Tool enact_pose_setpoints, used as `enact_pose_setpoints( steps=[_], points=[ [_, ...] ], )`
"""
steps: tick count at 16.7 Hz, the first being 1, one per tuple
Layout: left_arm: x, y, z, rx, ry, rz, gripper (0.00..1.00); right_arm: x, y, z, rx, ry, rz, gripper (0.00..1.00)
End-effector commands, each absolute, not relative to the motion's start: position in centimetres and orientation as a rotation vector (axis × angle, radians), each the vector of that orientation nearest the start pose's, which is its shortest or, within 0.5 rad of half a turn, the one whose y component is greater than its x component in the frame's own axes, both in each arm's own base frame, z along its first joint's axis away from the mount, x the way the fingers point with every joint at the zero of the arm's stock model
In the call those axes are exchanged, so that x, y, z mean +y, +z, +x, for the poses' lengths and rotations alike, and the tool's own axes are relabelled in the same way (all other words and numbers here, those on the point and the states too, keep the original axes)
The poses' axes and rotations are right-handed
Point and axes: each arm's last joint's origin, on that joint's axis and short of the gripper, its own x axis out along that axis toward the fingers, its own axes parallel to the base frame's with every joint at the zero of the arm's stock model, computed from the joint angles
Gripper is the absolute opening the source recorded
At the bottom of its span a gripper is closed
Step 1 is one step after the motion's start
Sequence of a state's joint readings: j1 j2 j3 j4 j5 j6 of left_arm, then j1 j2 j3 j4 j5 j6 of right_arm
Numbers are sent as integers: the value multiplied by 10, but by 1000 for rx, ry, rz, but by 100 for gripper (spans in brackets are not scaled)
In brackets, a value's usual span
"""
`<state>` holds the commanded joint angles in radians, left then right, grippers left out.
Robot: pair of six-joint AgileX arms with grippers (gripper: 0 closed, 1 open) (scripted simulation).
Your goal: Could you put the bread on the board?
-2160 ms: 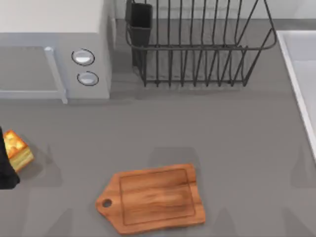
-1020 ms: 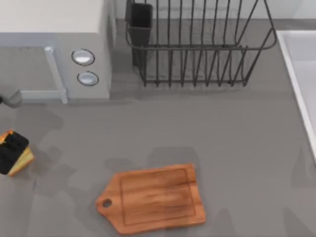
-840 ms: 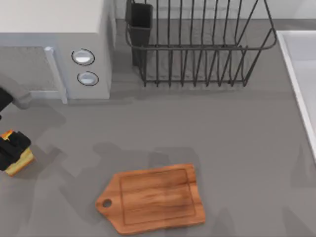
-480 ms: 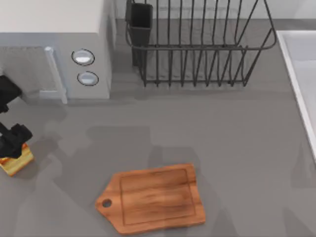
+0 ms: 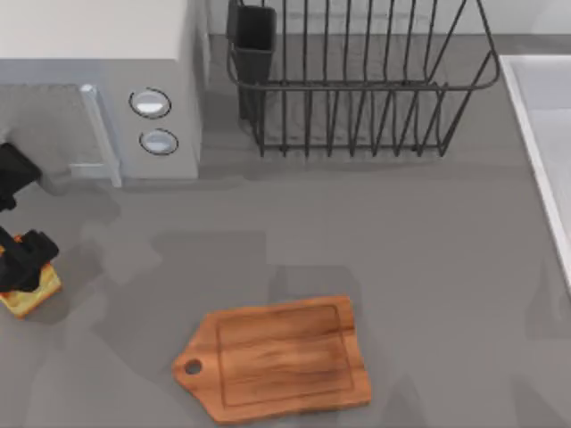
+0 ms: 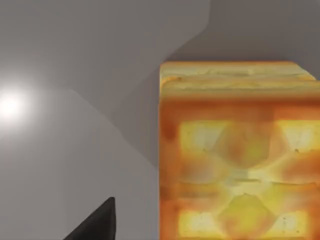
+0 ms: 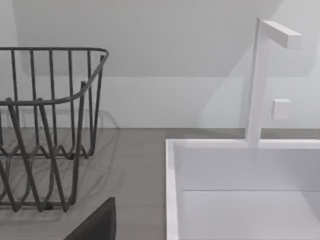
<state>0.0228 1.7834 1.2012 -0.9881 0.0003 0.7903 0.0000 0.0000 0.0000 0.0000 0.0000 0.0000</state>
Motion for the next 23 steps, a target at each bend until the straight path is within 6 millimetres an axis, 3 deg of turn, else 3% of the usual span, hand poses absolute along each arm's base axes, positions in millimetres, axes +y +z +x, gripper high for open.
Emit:
enact_pose_setpoints(
  steps=[5, 9, 15, 23],
  points=[
    [10, 143, 310, 1489, -597, 596, 100, -1, 160, 106, 0, 0, 0, 100],
    [11, 115, 318, 1493, -599, 596, 100, -1, 160, 106, 0, 0, 0, 100],
    [10, 109, 325, 1487, -597, 597, 100, -1, 160, 106, 0, 0, 0, 100],
    [10, 109, 325, 1487, -597, 597, 40, -1, 160, 106, 0, 0, 0, 100]
  ],
)
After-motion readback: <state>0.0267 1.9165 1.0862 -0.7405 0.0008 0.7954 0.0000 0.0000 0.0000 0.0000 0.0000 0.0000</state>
